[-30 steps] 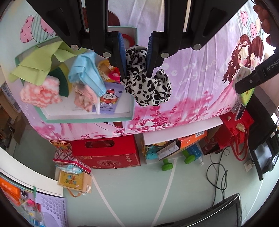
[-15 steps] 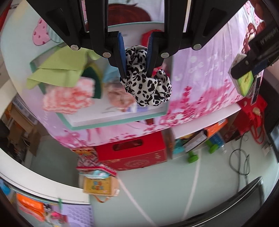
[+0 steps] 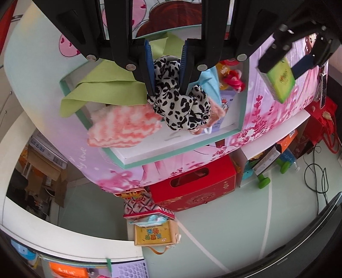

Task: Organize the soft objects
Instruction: 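Carry the tissue pack in the left gripper while the right carries the scrunchie to the tray, then lower the tissue pack and scrunchie into the tray and open both grippers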

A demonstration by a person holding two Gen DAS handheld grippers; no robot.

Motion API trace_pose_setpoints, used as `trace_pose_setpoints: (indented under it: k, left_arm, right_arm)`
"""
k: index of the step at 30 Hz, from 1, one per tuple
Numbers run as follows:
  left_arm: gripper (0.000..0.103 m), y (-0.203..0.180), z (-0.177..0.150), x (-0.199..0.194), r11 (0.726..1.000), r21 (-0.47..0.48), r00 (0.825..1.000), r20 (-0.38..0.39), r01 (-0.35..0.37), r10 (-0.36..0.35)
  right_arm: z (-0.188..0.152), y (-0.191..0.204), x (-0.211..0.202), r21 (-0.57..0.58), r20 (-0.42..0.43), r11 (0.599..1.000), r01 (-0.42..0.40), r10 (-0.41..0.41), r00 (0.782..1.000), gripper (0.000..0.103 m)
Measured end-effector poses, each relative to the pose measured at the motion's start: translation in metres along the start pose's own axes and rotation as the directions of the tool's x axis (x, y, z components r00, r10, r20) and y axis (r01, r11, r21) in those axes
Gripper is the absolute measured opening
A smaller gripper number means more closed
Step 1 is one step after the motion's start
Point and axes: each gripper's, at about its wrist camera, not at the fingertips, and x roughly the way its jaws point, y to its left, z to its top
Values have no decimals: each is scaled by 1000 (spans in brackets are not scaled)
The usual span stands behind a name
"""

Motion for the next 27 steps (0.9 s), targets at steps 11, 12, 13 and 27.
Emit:
trace_pose_setpoints:
  k: [11,12,13,27]
  left_arm:
    - [76,-21,-6,18,998,55,1000,-26,13,-11]
    - [77,-22,-7,19,998,56,999,-30,14,-12]
    - [77,-22,-7,19,998,56,999,-32,14,-13]
    - [85,-21,-7,19,999,54,999,-51,5,-3]
  right_arm:
    - [0,-7,5,11,-16,1000,-1,1,1000,23]
    - [-1,-6,5,9,-20,1000,0,0,1000,23]
    - [-1,-5,7,7,-24,1000,2,-1,1000,23]
    - [0,-3,8,-15,-43,1000,19,-20,999,45]
